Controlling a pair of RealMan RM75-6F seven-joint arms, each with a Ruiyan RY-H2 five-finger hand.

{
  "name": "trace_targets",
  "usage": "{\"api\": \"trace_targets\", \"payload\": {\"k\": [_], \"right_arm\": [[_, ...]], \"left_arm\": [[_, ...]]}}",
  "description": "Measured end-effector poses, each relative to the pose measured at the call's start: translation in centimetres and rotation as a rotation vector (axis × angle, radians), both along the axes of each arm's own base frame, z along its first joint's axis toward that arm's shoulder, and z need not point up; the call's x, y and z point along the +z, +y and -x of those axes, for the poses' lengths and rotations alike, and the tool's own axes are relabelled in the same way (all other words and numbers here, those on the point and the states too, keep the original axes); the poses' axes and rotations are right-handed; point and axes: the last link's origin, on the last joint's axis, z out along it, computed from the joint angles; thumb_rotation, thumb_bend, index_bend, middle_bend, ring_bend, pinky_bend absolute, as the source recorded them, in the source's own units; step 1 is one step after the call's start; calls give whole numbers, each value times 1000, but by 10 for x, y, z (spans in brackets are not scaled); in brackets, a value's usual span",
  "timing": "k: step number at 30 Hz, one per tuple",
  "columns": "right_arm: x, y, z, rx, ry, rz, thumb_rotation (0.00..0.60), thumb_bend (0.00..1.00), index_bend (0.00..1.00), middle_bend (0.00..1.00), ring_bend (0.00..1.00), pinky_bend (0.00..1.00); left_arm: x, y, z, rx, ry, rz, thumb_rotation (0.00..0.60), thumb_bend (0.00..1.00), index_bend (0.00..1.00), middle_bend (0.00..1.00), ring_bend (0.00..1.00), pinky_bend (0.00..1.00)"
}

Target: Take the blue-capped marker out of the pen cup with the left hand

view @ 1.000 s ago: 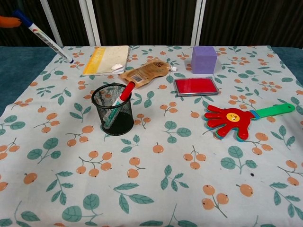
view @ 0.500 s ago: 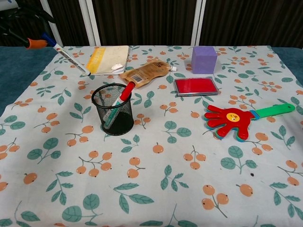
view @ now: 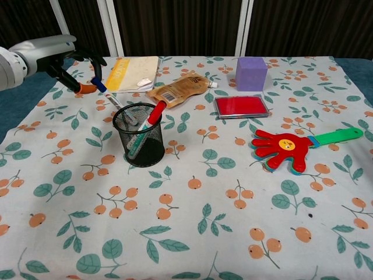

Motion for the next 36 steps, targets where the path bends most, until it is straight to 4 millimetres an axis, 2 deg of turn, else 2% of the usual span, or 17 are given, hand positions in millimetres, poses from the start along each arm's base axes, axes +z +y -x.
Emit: {"api": "trace_targets", "payload": {"k": [2, 6, 8, 11, 16, 22, 25, 28, 32, 36], "right_arm": [[0, 0, 0, -1, 1, -3, 600, 43, 0, 0, 0, 148], [-2, 0, -1, 3, 3, -11, 600, 42, 0, 0, 0, 148], [-3, 0, -2, 5, 3, -13, 600, 42, 0, 0, 0, 148], [-4, -1, -1, 1, 3, -15, 600, 43, 0, 0, 0, 148], [-5, -1, -2, 1, 6, -16, 600, 43, 0, 0, 0, 148], [-5, -1, -2, 0, 8, -15, 600, 43, 0, 0, 0, 148], [-5, -2, -1, 0, 10, -11, 600, 43, 0, 0, 0, 148], [-3, -2, -1, 0, 8, -2, 600, 43, 0, 0, 0, 148], [0, -2, 0, 2, 4, 17, 600, 43, 0, 0, 0, 148], [2, -1, 0, 1, 3, 17, 600, 42, 0, 0, 0, 147]], "left_arm": [[-2, -3, -2, -13, 0, 12, 600, 376, 446, 150, 0, 56], [2, -5, -2, -18, 28, 21, 600, 243, 130, 98, 0, 42], [8, -6, -1, -15, 52, 27, 600, 212, 72, 83, 0, 39], [21, -9, 0, -10, 83, 27, 600, 177, 53, 76, 0, 39], [46, -23, 3, 5, 111, 16, 600, 173, 50, 77, 0, 40], [82, -47, 23, 19, 169, -111, 600, 173, 66, 78, 0, 39], [98, -64, 40, 39, 197, -227, 600, 173, 75, 69, 0, 32], [114, -91, 66, 83, 237, -329, 600, 173, 75, 56, 0, 20], [122, -145, 106, 169, 310, -340, 600, 173, 75, 44, 0, 6], [123, -182, 127, 216, 316, -300, 600, 173, 75, 40, 0, 0]]}}
